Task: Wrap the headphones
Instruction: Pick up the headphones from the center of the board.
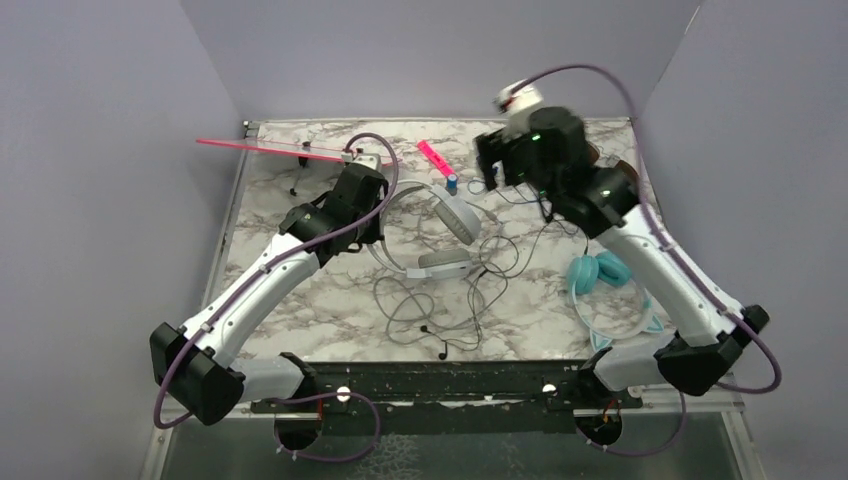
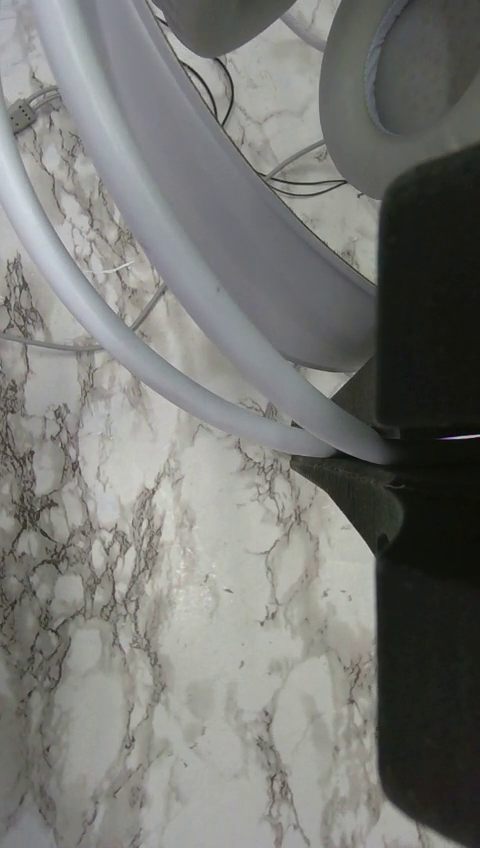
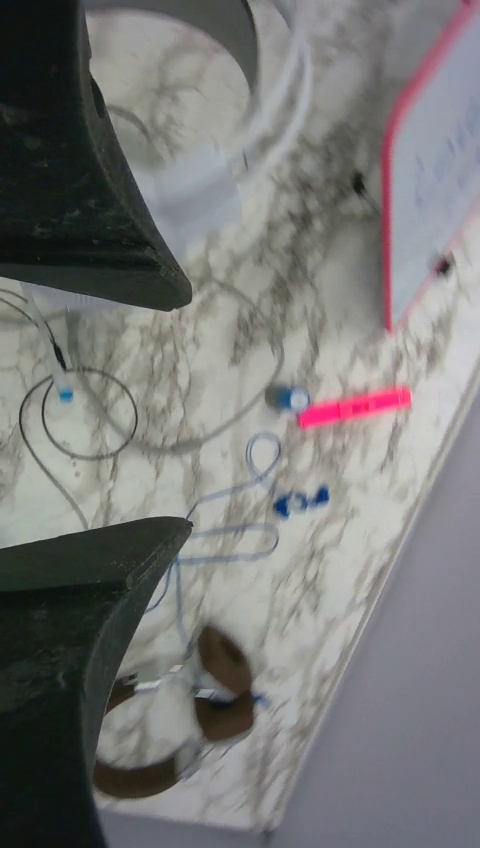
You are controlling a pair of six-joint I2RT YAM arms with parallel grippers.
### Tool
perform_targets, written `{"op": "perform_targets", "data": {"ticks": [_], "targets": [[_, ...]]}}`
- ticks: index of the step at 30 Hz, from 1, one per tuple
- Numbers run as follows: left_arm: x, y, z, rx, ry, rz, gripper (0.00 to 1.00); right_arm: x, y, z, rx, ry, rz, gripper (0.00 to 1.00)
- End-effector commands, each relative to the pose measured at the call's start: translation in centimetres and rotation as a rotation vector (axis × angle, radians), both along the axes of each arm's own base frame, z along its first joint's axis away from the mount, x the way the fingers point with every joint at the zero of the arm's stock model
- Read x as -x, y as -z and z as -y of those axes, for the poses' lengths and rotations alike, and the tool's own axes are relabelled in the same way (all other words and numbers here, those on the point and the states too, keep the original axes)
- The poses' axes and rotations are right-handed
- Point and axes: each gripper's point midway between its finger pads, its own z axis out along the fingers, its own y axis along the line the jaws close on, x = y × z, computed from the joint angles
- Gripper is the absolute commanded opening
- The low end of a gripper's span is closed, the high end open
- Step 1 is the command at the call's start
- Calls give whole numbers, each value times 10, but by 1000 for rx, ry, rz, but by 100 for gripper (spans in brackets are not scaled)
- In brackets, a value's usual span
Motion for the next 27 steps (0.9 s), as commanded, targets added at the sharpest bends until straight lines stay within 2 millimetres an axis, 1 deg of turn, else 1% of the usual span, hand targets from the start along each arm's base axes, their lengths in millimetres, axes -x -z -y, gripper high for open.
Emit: {"op": "perform_targets", "data": {"ticks": [1, 2, 4, 6, 8, 9, 10, 13, 15, 18, 19, 20, 21, 22, 23, 24, 25, 27], "targets": [[-6, -60, 10, 199, -47, 90, 0, -22, -30, 106, -243, 256, -51, 80], [-8, -70, 10, 225, -63, 97, 0, -28, -27, 125, -273, 291, -77, 80], [-10, -93, 8, 277, -88, 117, 0, -34, -16, 149, -343, 309, -127, 80], [-14, -124, 10, 341, -97, 155, 0, -34, -3, 160, -398, 316, -165, 80], [-19, -155, 8, 388, -126, 190, 0, -33, 13, 161, -435, 319, -191, 80], [-23, -172, 5, 412, -151, 215, 0, -31, 21, 159, -461, 305, -208, 80], [-27, -192, 4, 442, -167, 250, 0, -29, 28, 153, -487, 269, -228, 80], [-38, -242, 0, 520, -203, 343, 0, -21, 54, 128, -539, 136, -300, 80], [-42, -272, -2, 561, -213, 401, 0, -16, 68, 113, -564, 38, -318, 80], [-44, -310, -5, 618, -217, 479, 0, -9, 77, 102, -592, -58, -295, 80], [-44, -320, -6, 632, -216, 498, 0, -5, 74, 97, -597, -112, -273, 80], [-44, -329, -7, 646, -214, 518, 0, -2, 66, 90, -608, -179, -234, 80], [-43, -338, -7, 663, -213, 537, 0, 7, 61, 82, -621, -260, -209, 79], [-43, -343, -8, 672, -215, 546, 0, 15, 55, 75, -635, -341, -167, 79], [-44, -347, -8, 685, -216, 552, 0, 25, 54, 70, -648, -405, -145, 78], [-43, -351, -6, 699, -210, 556, 0, 30, 52, 68, -651, -446, -104, 78], [-42, -354, -5, 710, -202, 560, 0, 31, 55, 67, -653, -459, -70, 78], [-40, -361, -3, 731, -188, 571, 0, 31, 66, 64, -635, -486, -79, 76]]}}
